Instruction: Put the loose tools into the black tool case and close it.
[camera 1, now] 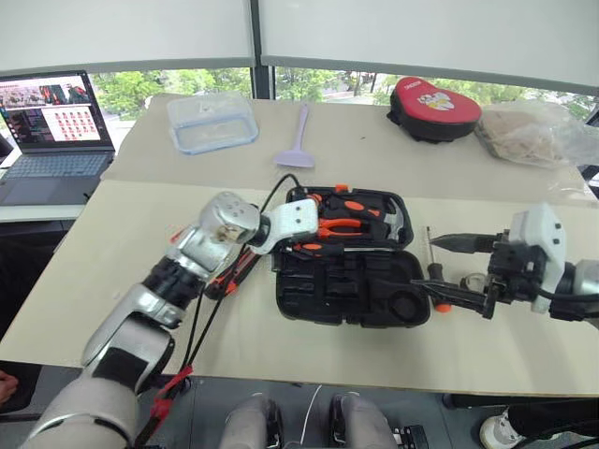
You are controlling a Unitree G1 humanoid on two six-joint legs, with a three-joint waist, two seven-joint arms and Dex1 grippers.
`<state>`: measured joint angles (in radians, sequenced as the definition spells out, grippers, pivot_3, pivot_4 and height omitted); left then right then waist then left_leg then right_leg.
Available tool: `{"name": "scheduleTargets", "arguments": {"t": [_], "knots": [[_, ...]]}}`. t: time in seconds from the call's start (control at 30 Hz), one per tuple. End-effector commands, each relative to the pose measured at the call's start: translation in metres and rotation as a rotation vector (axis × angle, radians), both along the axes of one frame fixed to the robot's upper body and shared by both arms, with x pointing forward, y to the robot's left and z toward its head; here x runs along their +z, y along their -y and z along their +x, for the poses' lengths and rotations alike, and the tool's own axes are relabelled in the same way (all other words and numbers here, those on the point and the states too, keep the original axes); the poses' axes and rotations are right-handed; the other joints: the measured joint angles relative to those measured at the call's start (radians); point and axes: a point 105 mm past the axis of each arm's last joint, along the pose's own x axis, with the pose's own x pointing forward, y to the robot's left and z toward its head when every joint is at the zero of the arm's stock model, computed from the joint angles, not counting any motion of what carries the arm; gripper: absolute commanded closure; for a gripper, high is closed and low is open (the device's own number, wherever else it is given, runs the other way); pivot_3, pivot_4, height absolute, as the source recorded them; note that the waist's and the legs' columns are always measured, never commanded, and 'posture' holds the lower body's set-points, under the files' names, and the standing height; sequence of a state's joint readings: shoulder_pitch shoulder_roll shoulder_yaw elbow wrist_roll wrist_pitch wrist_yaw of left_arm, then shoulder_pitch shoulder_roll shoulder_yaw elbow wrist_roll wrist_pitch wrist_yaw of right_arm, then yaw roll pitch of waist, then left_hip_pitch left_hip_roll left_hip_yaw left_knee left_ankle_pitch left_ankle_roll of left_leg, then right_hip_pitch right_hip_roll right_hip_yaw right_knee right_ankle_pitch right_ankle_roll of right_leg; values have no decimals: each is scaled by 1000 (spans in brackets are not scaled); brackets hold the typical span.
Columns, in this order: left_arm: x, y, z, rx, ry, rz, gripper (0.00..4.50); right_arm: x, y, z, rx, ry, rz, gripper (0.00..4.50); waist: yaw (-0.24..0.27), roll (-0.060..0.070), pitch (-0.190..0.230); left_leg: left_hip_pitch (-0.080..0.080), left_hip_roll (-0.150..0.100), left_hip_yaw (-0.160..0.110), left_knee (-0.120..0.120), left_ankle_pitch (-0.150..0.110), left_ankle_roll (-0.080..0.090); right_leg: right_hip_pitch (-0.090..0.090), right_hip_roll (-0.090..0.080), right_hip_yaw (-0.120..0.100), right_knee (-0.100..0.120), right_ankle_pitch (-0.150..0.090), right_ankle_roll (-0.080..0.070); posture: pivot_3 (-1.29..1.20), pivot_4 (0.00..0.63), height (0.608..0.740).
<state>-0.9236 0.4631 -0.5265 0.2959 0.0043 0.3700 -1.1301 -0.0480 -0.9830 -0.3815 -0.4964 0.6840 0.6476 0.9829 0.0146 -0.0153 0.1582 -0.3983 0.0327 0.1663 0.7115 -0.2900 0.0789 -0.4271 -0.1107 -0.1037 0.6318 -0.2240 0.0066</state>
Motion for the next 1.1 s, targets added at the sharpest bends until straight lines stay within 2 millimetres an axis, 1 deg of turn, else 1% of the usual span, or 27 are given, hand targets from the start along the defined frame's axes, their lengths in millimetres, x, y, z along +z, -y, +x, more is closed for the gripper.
{"name": "scheduleTargets", "arguments": {"t": [0.03, 0.27, 0.33, 0.37, 0.4, 0.43, 0.53, 0.57, 0.6, 0.67, 0.7, 0.77, 0.83, 0.87, 0.97, 1.0, 1.03, 1.1], "knots": [[5, 2, 4, -27, 47, 28, 3622, 11, -1, -4, -4, 70, -7, 0, 0, 0, 0, 0, 0, 0, 0, 0, 0, 0, 0, 0, 0, 0, 0, 0, 150, 731], [-1, 3, 8, -15, 50, 42, 3622, 12, -1, -3, -20, 78, 6, 0, 1, 0, 0, -1, 0, -2, 2, -1, 1, 0, -1, -1, 0, 0, 0, 0, 150, 731], [3, 4, 9, -12, 59, 29, 2609, 12, -3, -3, -16, 79, 8, 0, 1, 0, 0, -1, 0, -2, 2, -1, 2, 1, -2, -1, 0, 0, 0, 0, 150, 731], [8, 5, 8, -19, 60, 16, 2420, 12, -3, -3, -14, 79, 10, 0, 2, 0, 0, -1, 0, -2, 2, -1, 2, 1, -2, -1, 0, 0, 0, 0, 150, 731], [16, 7, 7, -22, 54, -12, 2122, 13, -4, -3, -10, 80, 11, 0, 3, 0, 0, -1, 0, -2, 3, -1, 2, 1, -2, -1, 1, 0, 1, 0, 150, 731], [21, 8, 6, -24, 48, -31, 1688, 13, -4, -3, -8, 80, 12, 0, 3, 0, 0, 0, 0, -2, 3, -1, 2, 2, -2, -1, 1, 1, 1, 0, 150, 731], [39, 15, 1, -31, 33, -94, 567, 14, -5, -4, -3, 78, 22, 0, 3, 0, 0, -1, 0, -2, 4, -1, 3, 1, -2, -1, 1, 1, 1, 0, 150, 731], [45, 17, -1, -43, 33, -111, 233, 13, -6, -4, -1, 76, 24, 0, 4, 0, 0, -2, 0, -3, 4, -1, 3, 1, -2, -1, 1, 1, 2, 0, 150, 731], [48, 18, -3, -50, 34, -120, 233, 13, -6, -4, -1, 75, 25, 0, 4, 0, 0, -2, 0, -3, 5, -1, 3, 1, -2, -1, 1, 1, 2, 0, 150, 731], [49, 19, -5, -64, 31, -122, 567, 11, -6, -4, -1, 72, 26, 0, 4, 0, 0, -2, 0, -3, 5, -1, 3, 1, -2, -1, 0, 1, 2, 0, 150, 731], [48, 19, -5, -65, 28, -119, 858, 11, -6, -4, -2, 72, 26, 0, 3, 0, 0, -2, 0, -3, 5, -1, 3, 1, -2, -1, 0, 1, 2, 0, 150, 731], [44, 20, -3, -62, 28, -108, 1664, 11, -6, -2, -5, 72, 27, 0, 2, 0, 0, -2, 0, -3, 4, -1, 3, 1, -2, -1, 0, 1, 2, 0, 150, 731], [40, 20, -1, -63, 34, -95, 2371, 10, -6, -2, -6, 71, 27, 0, 2, 0, 0, -2, 0, -3, 5, -1, 3, 1, -2, -1, 1, 1, 2, 0, 150, 731], [38, 22, -1, -63, 32, -93, 2831, 10, -6, -2, -7, 70, 27, 0, 1, 0, 0, -2, 0, -3, 5, -1, 3, 1, -2, -1, 1, 1, 2, 0, 150, 731], [34, 27, 1, -68, 28, -89, 4004, 8, -5, -3, -14, 64, 27, 0, 3, 0, 0, -2, 0, -3, 5, -1, 3, 1, -2, -1, 1, 2, 2, 0, 150, 731], [32, 28, 1, -71, 28, -85, 4329, 7, -4, -3, -17, 62, 26, 0, 4, 0, 0, -2, 0, -3, 5, -1, 3, 1, -2, -1, 1, 2, 2, 0, 150, 731], [29, 30, 2, -73, 24, -76, 4474, 6, -3, -4, -20, 59, 23, 0, 5, 0, 0, -2, 0, -3, 5, -1, 3, 1, -2, -1, 0, 2, 2, 0, 150, 731], [22, 31, 1, -79, 11, -52, 4474, 5, -2, -4, -26, 55, 20, 0, 6, 0, 0, -2, 0, -3, 5, -1, 3, 1, -2, -1, 0, 2, 2, 0, 150, 731]]}}
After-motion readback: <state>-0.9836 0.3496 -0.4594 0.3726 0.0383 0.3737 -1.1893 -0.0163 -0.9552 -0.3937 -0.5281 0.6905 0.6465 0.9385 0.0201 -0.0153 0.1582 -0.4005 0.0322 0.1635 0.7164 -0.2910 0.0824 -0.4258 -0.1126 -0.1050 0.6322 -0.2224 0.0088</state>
